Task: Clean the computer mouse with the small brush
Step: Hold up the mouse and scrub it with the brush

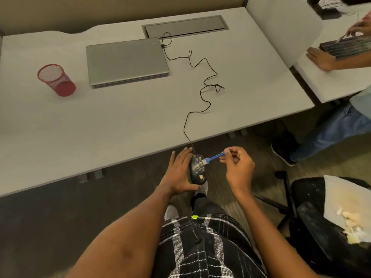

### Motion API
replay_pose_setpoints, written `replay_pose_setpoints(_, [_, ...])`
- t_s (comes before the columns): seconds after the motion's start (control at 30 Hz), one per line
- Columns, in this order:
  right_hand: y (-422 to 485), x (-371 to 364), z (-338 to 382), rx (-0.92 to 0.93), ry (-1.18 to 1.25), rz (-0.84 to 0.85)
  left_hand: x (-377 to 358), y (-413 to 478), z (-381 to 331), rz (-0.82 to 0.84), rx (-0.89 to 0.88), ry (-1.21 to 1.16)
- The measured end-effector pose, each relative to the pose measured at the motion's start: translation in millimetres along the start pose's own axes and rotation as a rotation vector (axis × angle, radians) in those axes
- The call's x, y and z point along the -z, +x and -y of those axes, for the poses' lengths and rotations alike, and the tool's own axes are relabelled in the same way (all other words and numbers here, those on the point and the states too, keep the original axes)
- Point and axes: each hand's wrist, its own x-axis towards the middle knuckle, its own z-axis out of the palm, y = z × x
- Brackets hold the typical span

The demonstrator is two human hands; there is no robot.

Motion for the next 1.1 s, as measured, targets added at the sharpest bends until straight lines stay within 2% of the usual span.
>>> replay_pose_setpoints(0.27, [-3.3,22.8,-3.6,-0.034,-0.071,-0.025,-16.1,-16.4,-17.2,-0.025,-0.061,0.045])
replay_pose_setpoints(0.8, [15.8,49.3,-22.1,-0.11,-0.048,0.105,-42.6,-25.7,-55.1,-0.089,0.046,0.085])
replay_pose_setpoints(1.1, [19.3,65.8,-28.3,-0.055,-0.084,0.105,-51.6,-24.3,-67.8,-0.069,0.066,0.1])
